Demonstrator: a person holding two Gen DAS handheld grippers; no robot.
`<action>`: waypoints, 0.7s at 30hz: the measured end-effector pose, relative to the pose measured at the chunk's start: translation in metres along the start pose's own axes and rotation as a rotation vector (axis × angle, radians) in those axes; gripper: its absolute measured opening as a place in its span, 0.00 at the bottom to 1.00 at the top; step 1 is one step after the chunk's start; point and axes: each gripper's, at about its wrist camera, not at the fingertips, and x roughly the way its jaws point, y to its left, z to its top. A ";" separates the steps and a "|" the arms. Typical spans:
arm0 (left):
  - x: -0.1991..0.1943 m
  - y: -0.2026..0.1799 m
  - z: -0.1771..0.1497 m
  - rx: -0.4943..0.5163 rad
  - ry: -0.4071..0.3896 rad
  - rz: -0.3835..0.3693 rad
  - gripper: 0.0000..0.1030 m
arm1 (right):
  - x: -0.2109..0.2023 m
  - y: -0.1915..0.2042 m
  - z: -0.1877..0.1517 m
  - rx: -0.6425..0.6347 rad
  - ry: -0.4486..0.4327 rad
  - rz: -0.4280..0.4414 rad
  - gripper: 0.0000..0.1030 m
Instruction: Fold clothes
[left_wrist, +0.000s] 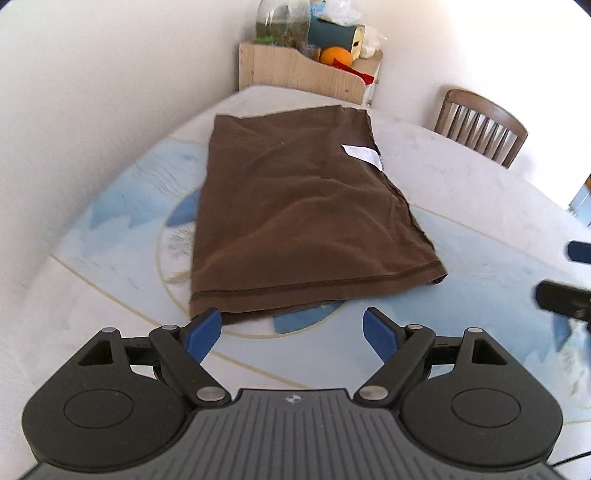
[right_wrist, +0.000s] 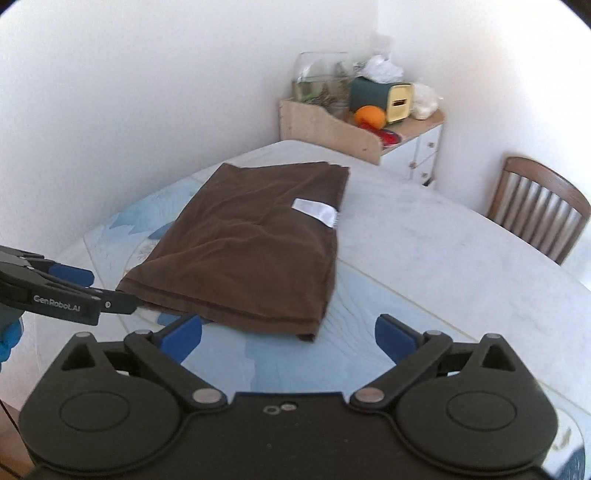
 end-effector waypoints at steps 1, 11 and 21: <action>-0.002 -0.003 -0.002 0.008 -0.001 0.004 0.81 | -0.005 -0.002 -0.003 0.013 0.002 -0.008 1.00; -0.012 -0.010 -0.004 -0.012 0.005 -0.031 0.81 | -0.023 -0.013 -0.028 0.121 0.037 -0.077 1.00; -0.015 -0.009 -0.003 -0.009 0.000 -0.030 0.81 | -0.031 -0.011 -0.028 0.119 0.032 -0.109 1.00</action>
